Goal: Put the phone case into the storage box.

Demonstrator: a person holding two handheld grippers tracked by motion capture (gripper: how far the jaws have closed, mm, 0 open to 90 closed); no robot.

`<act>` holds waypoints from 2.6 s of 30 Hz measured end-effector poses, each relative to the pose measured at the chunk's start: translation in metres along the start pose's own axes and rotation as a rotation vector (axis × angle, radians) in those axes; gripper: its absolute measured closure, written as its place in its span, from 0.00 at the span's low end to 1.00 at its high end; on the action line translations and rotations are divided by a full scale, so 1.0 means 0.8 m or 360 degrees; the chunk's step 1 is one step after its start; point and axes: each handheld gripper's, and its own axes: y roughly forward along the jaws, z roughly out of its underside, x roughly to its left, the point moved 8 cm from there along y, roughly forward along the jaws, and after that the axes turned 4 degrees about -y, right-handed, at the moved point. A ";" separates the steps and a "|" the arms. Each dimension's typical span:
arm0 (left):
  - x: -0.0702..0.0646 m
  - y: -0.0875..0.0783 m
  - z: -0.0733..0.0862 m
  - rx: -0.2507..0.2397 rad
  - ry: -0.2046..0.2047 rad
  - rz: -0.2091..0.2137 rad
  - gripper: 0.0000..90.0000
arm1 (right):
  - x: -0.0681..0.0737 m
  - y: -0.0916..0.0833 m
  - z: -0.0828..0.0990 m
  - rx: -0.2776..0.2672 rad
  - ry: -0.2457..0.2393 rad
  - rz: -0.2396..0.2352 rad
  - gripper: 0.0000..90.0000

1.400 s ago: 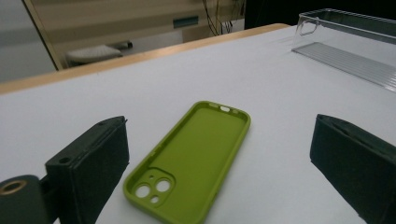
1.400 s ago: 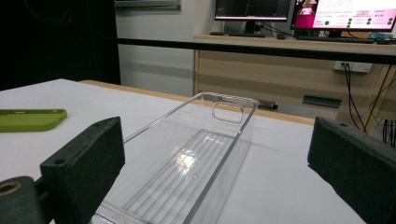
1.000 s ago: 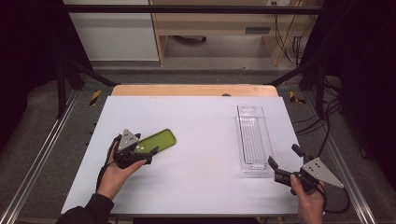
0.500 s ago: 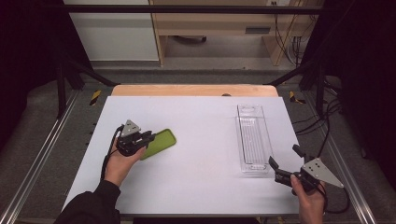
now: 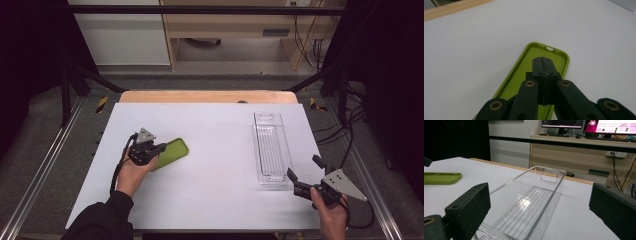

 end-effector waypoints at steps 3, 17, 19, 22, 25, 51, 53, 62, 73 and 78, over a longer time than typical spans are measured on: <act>-0.001 0.007 0.005 0.0047 0.0000 -0.0001 1.00 | 0.000 0.000 0.001 0.0002 0.0002 0.0000 0.05; -0.004 0.027 0.031 0.0172 -0.0012 0.0007 1.00 | -0.001 0.000 0.002 0.0011 0.0005 -0.0003 0.05; -0.005 0.027 0.032 0.0180 -0.0005 0.0012 1.00 | -0.001 0.000 0.002 0.0013 0.0007 -0.0003 0.05; -0.006 0.028 0.032 0.0182 -0.0002 0.0016 1.00 | -0.001 0.001 0.002 0.0016 0.0009 -0.0003 0.05; -0.007 0.029 0.033 0.0193 0.0002 0.0020 1.00 | -0.001 0.001 0.003 0.0019 0.0009 -0.0004 0.05; -0.044 0.023 0.050 0.0198 0.0027 0.0177 1.00 | 0.000 0.002 0.006 0.0051 0.0013 -0.0012 0.04; -0.051 0.020 0.052 0.0199 0.0043 0.0192 1.00 | 0.001 0.002 0.006 0.0052 0.0015 -0.0015 0.04; -0.084 0.016 0.059 0.0210 0.0096 0.0280 1.00 | 0.001 0.002 0.006 0.0053 0.0013 -0.0012 0.04; -0.093 0.037 0.042 0.0233 0.0119 0.0245 1.00 | 0.002 0.004 0.007 0.0059 0.0002 -0.0015 0.04; -0.099 0.048 0.033 0.0252 0.0116 0.0257 1.00 | 0.002 0.004 0.008 0.0060 -0.0003 -0.0017 0.04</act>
